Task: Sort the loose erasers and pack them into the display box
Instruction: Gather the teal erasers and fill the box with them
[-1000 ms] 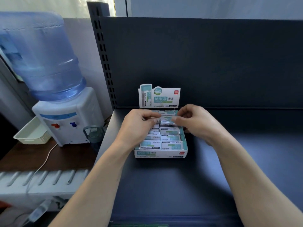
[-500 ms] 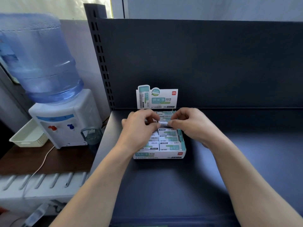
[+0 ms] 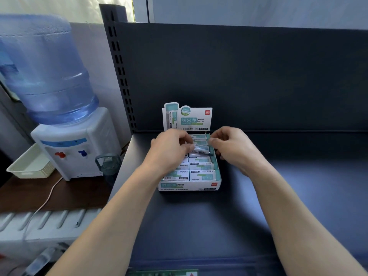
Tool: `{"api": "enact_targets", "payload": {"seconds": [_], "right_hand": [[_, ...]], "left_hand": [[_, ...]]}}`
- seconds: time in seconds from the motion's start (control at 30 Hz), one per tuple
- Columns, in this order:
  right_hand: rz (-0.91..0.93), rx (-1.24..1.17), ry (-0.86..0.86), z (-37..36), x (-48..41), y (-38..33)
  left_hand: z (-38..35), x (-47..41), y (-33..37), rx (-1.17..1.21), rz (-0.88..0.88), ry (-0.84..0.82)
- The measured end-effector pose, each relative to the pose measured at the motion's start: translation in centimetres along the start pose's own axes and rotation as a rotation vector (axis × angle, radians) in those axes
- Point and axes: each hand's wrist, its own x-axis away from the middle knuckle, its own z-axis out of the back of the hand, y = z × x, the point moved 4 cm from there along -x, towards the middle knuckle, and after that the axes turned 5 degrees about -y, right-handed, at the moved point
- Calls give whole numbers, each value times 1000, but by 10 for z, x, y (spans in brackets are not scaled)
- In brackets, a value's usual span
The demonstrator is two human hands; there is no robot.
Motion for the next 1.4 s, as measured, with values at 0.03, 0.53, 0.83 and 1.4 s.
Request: {"api": "enact_targets", "payload": {"seconds": [0.03,0.53,0.83,1.4], "right_hand": [[-10,5,-1,-1,0,1],[86,-103,-229,-5,7,-5],[54,-103,-60,2,4,-3],[44,-128,24,2,4,-5]], "left_hand": [[0,0,0,12,-4,-10],[7,7,-1,420,12,-7],[7,6,-3,106,9,85],[4,0,3,49,78,-128]]}}
